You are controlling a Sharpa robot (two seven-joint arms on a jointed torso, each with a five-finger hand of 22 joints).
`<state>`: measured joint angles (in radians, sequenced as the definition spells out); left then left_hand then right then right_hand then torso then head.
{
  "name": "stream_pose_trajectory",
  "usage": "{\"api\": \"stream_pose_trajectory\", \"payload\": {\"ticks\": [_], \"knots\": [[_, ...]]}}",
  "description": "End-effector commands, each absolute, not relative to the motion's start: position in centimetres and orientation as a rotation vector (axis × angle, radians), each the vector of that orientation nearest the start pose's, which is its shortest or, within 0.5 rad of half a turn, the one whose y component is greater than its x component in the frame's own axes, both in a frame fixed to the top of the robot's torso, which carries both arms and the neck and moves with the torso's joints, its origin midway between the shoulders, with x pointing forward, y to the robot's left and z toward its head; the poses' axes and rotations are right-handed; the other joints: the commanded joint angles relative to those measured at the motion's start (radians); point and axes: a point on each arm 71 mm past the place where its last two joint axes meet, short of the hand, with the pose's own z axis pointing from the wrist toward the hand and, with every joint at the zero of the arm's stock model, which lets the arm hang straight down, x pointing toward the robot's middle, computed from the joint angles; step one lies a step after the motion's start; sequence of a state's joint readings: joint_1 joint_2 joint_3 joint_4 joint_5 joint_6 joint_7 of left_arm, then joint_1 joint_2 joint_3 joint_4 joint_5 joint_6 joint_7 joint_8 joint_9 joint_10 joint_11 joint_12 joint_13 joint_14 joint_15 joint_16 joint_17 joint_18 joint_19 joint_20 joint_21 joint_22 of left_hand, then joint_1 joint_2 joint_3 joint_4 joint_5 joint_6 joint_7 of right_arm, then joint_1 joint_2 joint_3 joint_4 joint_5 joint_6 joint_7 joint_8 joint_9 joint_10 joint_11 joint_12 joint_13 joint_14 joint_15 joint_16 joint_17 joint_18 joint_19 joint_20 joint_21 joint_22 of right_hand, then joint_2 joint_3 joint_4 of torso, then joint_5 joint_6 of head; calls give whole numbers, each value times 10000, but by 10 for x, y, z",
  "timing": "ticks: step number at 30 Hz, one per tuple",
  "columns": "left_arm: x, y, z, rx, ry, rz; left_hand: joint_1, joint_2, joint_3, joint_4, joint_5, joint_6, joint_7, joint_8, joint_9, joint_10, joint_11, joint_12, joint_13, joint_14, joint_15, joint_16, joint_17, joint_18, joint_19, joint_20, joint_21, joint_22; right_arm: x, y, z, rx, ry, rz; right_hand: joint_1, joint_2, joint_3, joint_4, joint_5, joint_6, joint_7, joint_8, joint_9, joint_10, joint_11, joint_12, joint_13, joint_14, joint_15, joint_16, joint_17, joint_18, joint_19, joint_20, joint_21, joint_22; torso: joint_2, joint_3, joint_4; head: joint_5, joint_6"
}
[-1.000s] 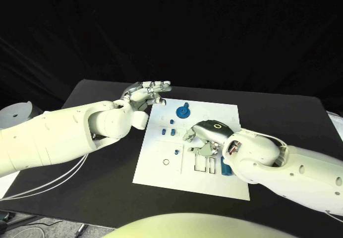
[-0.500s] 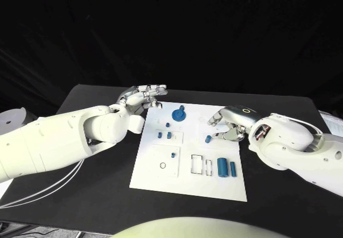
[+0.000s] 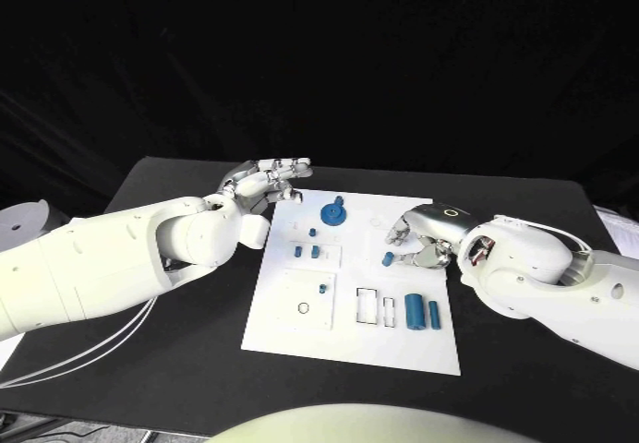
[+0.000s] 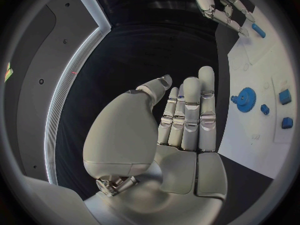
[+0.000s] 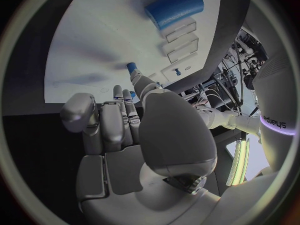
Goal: Assemble the parts on the task board
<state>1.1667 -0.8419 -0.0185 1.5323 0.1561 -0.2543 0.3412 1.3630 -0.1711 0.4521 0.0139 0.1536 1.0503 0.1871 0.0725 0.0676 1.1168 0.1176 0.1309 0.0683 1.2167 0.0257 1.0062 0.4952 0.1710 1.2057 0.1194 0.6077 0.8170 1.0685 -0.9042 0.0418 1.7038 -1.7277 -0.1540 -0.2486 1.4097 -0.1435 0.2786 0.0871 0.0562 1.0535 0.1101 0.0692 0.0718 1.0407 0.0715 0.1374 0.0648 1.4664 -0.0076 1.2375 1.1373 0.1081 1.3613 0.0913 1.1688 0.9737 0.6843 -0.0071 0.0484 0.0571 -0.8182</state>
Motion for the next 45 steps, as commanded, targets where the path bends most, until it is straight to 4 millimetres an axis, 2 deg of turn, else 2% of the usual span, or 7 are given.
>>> {"api": "stream_pose_trajectory", "payload": {"ticks": [1,16,37,40,45], "knots": [[484,203,-191,-13373,14479,-16431,1,86,-49,4,64,-74,22,14,-10,-77,-8,19,-9,-68,1,41,-9,108,-46,32,-43,-15,434,-176,-212,-4240,17986,5150,128,55,52,36,3,153,14,42,19,186,9,80,2,384,-14,-58,-15,65,101,21,83,43,2,-10,-8,16,-23],[484,204,-192,-13385,14490,-16412,1,86,-49,4,64,-74,22,14,-10,-77,-8,19,-9,-68,1,41,-9,108,-46,32,-43,-15,433,-169,-218,-4402,18066,5379,252,317,449,70,-11,584,16,64,40,664,50,132,-29,391,14,-14,-33,54,155,44,121,91,0,-7,-3,41,-54],[484,204,-192,-13400,14553,-16429,21,100,-62,-18,64,-72,22,29,-5,-84,-9,49,-5,-75,2,54,-23,111,-42,35,-52,-22,436,-163,-218,-4321,17916,5475,228,277,525,85,-33,591,81,19,26,694,60,80,-37,393,13,15,-16,52,172,40,139,112,-1,-5,-7,38,-96],[484,204,-192,-13400,14561,-16434,21,100,-62,-18,64,-72,22,29,-5,-84,-9,49,-5,-75,2,54,-23,111,-42,35,-52,-22,436,-163,-218,-4326,17911,5490,263,315,633,79,-29,675,102,33,34,828,30,100,-23,395,-6,37,-4,50,186,31,158,138,-6,-7,-10,43,-99],[484,204,-192,-13400,14566,-16440,21,100,-62,-18,64,-72,22,29,-5,-84,-9,49,-5,-75,2,54,-23,111,-42,35,-52,-22,436,-162,-217,-4242,17776,5648,408,501,986,15,-52,1113,25,197,127,1317,-103,190,11,446,-115,256,227,3,306,-47,367,423,-2,-6,-9,29,-106]]}}
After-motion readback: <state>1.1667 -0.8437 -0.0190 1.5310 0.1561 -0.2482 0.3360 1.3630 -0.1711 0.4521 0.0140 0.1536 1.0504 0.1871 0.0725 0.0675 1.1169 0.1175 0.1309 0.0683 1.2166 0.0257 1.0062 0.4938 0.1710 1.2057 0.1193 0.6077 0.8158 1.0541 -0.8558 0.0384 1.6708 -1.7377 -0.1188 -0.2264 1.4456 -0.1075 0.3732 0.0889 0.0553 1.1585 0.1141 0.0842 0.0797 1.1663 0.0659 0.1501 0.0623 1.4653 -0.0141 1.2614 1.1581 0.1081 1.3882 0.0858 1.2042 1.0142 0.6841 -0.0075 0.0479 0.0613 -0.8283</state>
